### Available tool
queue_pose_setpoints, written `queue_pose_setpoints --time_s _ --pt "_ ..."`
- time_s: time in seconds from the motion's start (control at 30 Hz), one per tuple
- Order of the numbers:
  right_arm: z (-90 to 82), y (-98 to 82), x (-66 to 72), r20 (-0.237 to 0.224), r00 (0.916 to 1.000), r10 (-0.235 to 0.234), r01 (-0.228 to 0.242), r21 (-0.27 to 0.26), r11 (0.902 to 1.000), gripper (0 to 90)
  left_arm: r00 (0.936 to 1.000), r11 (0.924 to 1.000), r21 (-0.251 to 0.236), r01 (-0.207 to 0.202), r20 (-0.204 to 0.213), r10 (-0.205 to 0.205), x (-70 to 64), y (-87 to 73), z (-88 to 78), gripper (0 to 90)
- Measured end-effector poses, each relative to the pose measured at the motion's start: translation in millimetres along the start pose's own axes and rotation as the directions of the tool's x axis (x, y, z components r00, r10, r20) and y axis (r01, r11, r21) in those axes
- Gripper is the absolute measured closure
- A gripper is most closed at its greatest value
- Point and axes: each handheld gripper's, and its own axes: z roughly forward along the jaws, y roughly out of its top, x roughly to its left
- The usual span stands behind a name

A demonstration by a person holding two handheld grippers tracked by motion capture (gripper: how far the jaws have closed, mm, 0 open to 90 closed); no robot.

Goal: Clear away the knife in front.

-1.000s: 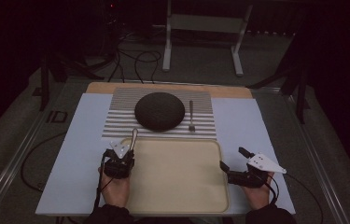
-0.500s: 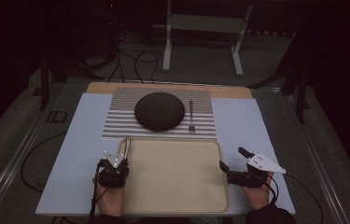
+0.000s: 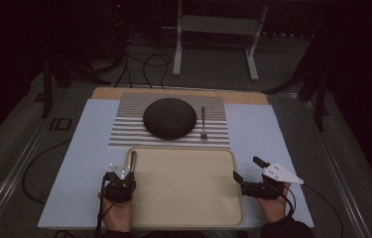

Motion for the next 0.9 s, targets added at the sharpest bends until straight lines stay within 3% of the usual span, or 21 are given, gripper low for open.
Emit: queue_pose_setpoints --time_s 0.17,0.33,0.47,0.57,0.67,0.77,0.9 --pt "-0.1 0.1 0.0 0.000 1.0000 0.000 0.000 0.000 1.0000 7.7 0.9999 0.9997 -0.022 -0.015 -0.003 0.015 1.8 2.4 -2.8 66.4" --pt "0.1 0.0 0.1 0.000 1.0000 0.000 0.000 0.001 1.0000 7.7 0.9977 0.9973 -0.069 -0.024 0.061 0.029 7.3 5.8 -6.6 50.2" --pt "0.1 0.0 0.0 0.000 1.0000 0.000 0.000 0.001 1.0000 7.7 0.9919 0.9906 -0.131 -0.040 0.114 0.055 11.6 12.9 -11.4 33.3" --pt "0.2 -0.1 -0.1 0.000 1.0000 0.004 -0.004 -0.001 1.0000 7.7 0.9806 0.9844 -0.176 -0.010 0.191 0.045 17.7 19.5 -16.0 25.6" --pt "0.5 -0.1 0.4 -0.002 1.0000 0.002 -0.002 0.001 1.0000 7.7 0.9637 0.9781 -0.208 0.009 0.263 0.047 20.6 24.4 -19.7 19.2" --pt "0.7 -0.2 0.3 -0.001 1.0000 0.002 -0.002 0.002 1.0000 7.7 0.9546 0.9711 -0.239 0.005 0.291 0.066 21.0 29.3 -23.0 15.6" --pt "0.5 0.1 0.4 -0.001 1.0000 0.004 -0.004 0.000 1.0000 7.7 0.9533 0.9658 -0.258 -0.026 0.285 0.101 21.2 36.6 -26.4 10.7"
